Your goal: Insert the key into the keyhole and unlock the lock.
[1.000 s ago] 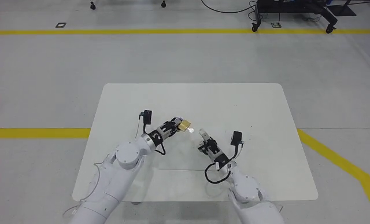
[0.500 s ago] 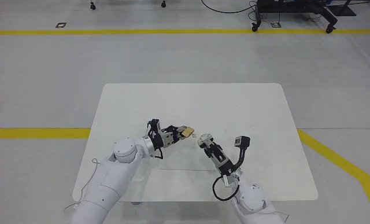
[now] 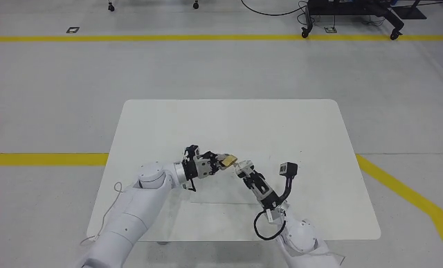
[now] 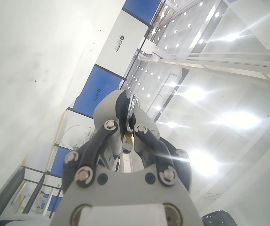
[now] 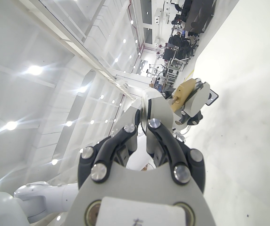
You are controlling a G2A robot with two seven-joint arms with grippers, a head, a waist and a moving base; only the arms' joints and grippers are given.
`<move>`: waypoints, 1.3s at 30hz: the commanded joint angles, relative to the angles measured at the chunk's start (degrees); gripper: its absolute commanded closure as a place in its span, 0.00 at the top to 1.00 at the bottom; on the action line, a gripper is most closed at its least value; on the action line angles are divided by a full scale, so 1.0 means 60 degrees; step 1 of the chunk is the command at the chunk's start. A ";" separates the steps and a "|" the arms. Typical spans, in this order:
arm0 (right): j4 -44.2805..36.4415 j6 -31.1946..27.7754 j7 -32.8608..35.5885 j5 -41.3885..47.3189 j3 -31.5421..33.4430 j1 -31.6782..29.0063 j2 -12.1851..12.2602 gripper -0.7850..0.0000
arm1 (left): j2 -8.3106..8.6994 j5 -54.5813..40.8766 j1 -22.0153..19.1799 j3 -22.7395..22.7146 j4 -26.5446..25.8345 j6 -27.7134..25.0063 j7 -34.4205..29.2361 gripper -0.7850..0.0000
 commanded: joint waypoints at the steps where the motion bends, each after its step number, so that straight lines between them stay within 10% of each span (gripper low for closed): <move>1: 0.0034 0.0340 -0.0093 -0.0069 -0.0035 0.0074 -0.0009 0.00 | -0.0025 -0.0139 -0.0037 0.0025 0.0082 0.0066 -0.0225 0.00; 13: -0.0006 0.0315 -0.0165 0.0074 -0.0008 0.0034 -0.0003 0.04 | -0.0045 0.0340 -0.0242 0.0023 0.0300 -0.0919 0.0287 0.00; 15: -0.0012 0.0383 0.0015 0.0219 0.0022 0.0017 0.0012 0.95 | -0.0001 0.0710 -0.0191 -0.0038 0.0158 -0.1457 0.0671 0.00; 16: -0.0020 0.0458 0.0111 0.0261 0.0042 0.0028 0.0021 1.00 | 0.0023 0.0942 -0.0151 -0.0047 0.0070 -0.1674 0.0869 0.00; 28: -0.0133 0.1105 0.0804 0.0967 -0.0045 0.0054 0.0033 1.00 | 0.0128 0.1190 0.0216 -0.0258 -0.0595 -0.1952 0.0944 0.00; 29: -0.0149 0.1363 0.1215 0.1656 -0.0017 0.0046 0.0039 0.78 | 0.0142 0.1383 0.0222 -0.0248 -0.0704 -0.2201 0.0959 0.00; 32: -0.0040 0.2626 0.2640 0.3649 0.0345 0.0223 0.0105 0.53 | 0.0173 0.1731 0.0341 -0.0235 -0.0997 -0.2805 0.0951 0.00; 39: 0.0584 0.5164 0.5085 0.6016 0.0959 0.0753 0.0271 0.42 | 0.0206 0.1810 0.0513 -0.0255 -0.1274 -0.2974 0.0744 0.00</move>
